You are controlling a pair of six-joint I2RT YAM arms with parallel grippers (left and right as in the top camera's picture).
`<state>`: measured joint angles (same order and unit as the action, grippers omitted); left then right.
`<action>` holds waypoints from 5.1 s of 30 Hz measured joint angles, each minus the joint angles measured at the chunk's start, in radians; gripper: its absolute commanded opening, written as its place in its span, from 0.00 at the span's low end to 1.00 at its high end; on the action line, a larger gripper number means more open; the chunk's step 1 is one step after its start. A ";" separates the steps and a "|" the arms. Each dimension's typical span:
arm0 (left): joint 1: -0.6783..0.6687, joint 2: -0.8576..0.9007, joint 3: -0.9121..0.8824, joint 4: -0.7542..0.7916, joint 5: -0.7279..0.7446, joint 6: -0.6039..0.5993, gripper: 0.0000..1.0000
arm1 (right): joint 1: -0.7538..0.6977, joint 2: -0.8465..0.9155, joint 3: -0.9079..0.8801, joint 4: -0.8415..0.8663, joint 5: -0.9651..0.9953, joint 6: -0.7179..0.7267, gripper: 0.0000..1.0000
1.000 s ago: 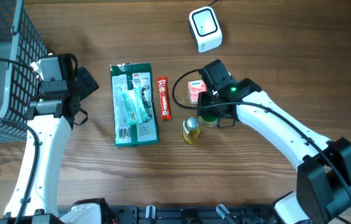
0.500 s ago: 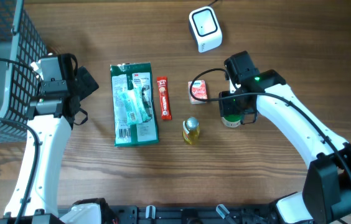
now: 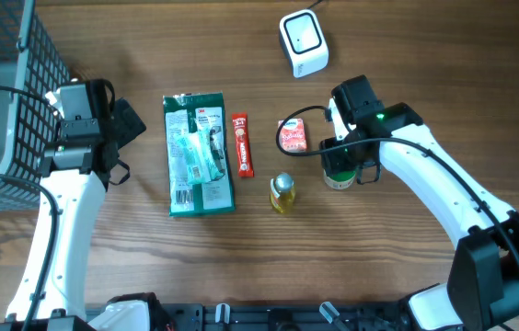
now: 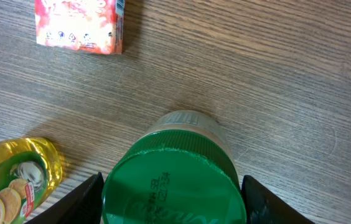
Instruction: Scan the item barcode
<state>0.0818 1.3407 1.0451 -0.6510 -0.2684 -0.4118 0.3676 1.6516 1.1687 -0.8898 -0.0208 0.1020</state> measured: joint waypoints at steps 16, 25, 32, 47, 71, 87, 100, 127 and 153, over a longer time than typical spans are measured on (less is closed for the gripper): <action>0.000 0.000 0.000 0.000 0.000 0.000 1.00 | 0.000 0.000 0.000 0.089 -0.002 -0.018 0.69; 0.000 0.000 0.000 0.000 0.000 0.000 1.00 | 0.000 -0.001 -0.001 0.109 0.013 0.018 1.00; 0.000 0.000 0.000 0.000 0.000 0.000 1.00 | 0.000 -0.001 0.227 -0.101 0.051 0.193 1.00; 0.000 0.000 0.000 0.000 0.000 0.000 1.00 | 0.000 0.045 0.388 -0.333 0.055 0.324 1.00; 0.000 0.000 0.000 0.000 0.000 0.000 1.00 | 0.000 0.212 0.151 -0.086 -0.013 0.297 0.99; 0.000 0.000 0.000 0.000 0.000 0.000 1.00 | 0.000 0.211 0.083 -0.065 0.003 0.282 0.94; 0.000 0.000 0.000 0.000 0.000 0.000 1.00 | 0.000 0.211 0.083 -0.016 0.004 0.251 0.90; 0.000 0.000 0.000 0.000 0.000 0.000 1.00 | 0.000 0.211 -0.015 0.092 0.007 0.249 0.85; 0.000 0.000 0.000 0.000 0.000 0.000 1.00 | -0.005 0.207 0.009 -0.022 0.000 0.264 0.36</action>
<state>0.0818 1.3407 1.0454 -0.6510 -0.2684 -0.4118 0.3630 1.8584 1.1778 -0.9119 -0.0212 0.3656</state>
